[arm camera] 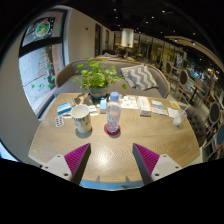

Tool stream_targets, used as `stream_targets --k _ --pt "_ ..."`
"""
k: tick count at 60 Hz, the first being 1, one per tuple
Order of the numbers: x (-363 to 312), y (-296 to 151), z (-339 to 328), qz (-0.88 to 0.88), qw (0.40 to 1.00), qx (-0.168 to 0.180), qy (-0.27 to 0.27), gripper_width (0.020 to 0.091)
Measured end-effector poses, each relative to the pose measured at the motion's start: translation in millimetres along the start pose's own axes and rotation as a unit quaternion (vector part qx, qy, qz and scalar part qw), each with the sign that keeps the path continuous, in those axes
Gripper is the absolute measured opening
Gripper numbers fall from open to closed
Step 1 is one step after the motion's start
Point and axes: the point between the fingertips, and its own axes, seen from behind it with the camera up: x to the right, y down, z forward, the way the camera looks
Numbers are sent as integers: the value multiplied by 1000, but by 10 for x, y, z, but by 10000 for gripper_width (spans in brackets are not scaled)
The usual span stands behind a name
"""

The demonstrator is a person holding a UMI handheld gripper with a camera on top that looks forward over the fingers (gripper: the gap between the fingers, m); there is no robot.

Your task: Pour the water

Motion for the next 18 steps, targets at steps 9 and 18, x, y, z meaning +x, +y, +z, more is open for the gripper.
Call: stream_targets --k 9,18 --pt "-26 30 -82 3 1000 1 -2 855" --pt "10 14 -130 -3 1000 -2 -1 854"
